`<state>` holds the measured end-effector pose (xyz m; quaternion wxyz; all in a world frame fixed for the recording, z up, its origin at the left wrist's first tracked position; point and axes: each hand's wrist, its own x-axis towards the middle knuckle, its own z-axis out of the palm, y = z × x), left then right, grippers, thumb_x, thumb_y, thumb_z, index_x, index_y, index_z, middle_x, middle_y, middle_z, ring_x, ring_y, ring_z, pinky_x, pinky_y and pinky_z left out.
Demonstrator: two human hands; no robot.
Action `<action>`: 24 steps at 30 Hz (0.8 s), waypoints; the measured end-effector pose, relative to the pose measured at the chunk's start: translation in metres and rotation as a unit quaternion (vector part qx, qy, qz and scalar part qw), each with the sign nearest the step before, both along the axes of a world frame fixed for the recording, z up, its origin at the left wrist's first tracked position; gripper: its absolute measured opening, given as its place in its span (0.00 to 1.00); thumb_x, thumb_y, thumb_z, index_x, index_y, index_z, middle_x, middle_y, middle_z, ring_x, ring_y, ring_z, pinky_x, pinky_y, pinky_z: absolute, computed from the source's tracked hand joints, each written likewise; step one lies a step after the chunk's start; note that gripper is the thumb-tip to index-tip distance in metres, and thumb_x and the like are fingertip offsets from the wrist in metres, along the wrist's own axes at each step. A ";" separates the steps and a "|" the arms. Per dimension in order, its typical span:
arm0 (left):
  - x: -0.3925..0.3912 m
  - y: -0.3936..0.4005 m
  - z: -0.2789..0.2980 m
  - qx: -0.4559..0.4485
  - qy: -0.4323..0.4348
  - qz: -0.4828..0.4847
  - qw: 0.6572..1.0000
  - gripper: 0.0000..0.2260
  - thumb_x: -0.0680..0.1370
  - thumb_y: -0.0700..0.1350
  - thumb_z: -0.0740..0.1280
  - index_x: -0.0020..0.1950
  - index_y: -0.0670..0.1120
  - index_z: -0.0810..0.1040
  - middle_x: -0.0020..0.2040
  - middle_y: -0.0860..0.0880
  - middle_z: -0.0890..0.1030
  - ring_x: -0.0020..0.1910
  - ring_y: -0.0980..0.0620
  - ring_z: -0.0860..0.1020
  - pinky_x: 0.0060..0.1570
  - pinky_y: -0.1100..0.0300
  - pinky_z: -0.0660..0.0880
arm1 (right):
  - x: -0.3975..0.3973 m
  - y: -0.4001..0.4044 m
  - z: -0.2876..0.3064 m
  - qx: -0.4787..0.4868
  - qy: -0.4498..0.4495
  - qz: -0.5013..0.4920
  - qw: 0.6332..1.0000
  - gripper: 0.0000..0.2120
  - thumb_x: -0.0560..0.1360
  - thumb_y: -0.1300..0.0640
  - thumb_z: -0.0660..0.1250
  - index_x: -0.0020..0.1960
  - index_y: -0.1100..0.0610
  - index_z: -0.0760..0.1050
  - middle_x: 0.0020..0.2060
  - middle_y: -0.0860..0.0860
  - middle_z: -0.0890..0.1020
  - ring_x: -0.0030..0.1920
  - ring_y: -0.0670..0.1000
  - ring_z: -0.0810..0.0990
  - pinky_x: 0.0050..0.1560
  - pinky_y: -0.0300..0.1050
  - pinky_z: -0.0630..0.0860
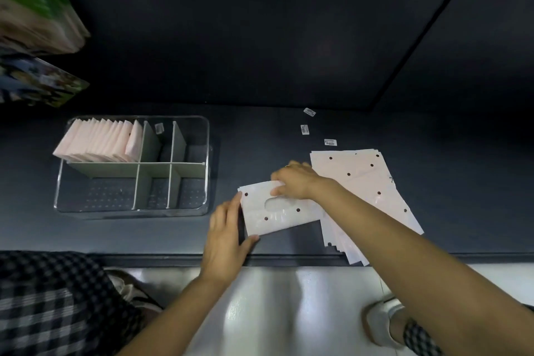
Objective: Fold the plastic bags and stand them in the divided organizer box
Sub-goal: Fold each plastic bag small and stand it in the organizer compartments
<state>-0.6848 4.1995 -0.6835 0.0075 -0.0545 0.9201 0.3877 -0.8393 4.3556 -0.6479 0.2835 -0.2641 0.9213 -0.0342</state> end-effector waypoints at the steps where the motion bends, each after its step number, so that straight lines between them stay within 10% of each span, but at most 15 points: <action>1: 0.003 0.002 -0.002 -0.039 0.034 -0.013 0.999 0.41 0.67 0.44 0.77 0.75 0.46 0.60 0.65 0.47 0.68 0.65 0.49 0.66 0.63 0.55 0.67 | -0.004 -0.005 -0.004 0.014 0.011 0.005 1.000 0.13 0.78 0.45 0.60 0.58 0.52 0.73 0.58 0.53 0.77 0.65 0.56 0.65 0.61 0.52 0.62; 4: 0.010 0.012 -0.006 -0.147 0.069 -0.125 0.979 0.39 0.68 0.48 0.77 0.73 0.42 0.63 0.73 0.43 0.65 0.72 0.42 0.64 0.71 0.44 0.59 | -0.010 -0.012 -0.016 0.040 0.016 0.003 0.999 0.15 0.78 0.45 0.60 0.61 0.52 0.72 0.61 0.54 0.76 0.66 0.57 0.65 0.62 0.53 0.61; 7: 0.013 0.019 -0.015 -0.246 -0.006 -0.234 0.941 0.37 0.78 0.59 0.60 0.77 0.46 0.42 0.75 0.51 0.38 0.74 0.47 0.35 0.71 0.49 0.32 | -0.010 -0.014 -0.025 0.045 0.025 -0.002 0.999 0.15 0.78 0.45 0.60 0.60 0.52 0.73 0.60 0.55 0.77 0.65 0.57 0.65 0.62 0.52 0.62; 10: 0.017 0.019 -0.024 -0.304 -0.038 -0.266 0.914 0.37 0.79 0.63 0.50 0.73 0.45 0.30 0.72 0.50 0.29 0.69 0.50 0.26 0.69 0.52 0.27 | -0.010 -0.013 -0.027 0.052 0.032 -0.004 0.998 0.16 0.77 0.45 0.61 0.61 0.52 0.72 0.60 0.55 0.76 0.65 0.57 0.65 0.61 0.52 0.62; 17: 0.016 0.015 -0.024 -0.309 0.065 -0.278 0.907 0.37 0.67 0.64 0.71 0.71 0.47 0.70 0.71 0.42 0.68 0.70 0.42 0.68 0.70 0.51 0.51 | 0.030 -0.002 -0.023 -0.039 0.228 -0.036 0.972 0.20 0.75 0.47 0.64 0.64 0.53 0.69 0.62 0.54 0.72 0.61 0.56 0.68 0.59 0.52 0.64; 24: 0.013 0.014 -0.019 -0.312 0.080 -0.276 0.906 0.37 0.62 0.64 0.75 0.65 0.46 0.76 0.65 0.41 0.76 0.62 0.41 0.76 0.54 0.44 0.76 | 0.107 0.055 -0.038 -0.144 0.253 0.080 0.953 0.08 0.67 0.55 0.76 0.45 0.54 0.84 0.48 0.48 0.85 0.47 0.49 0.84 0.48 0.42 0.80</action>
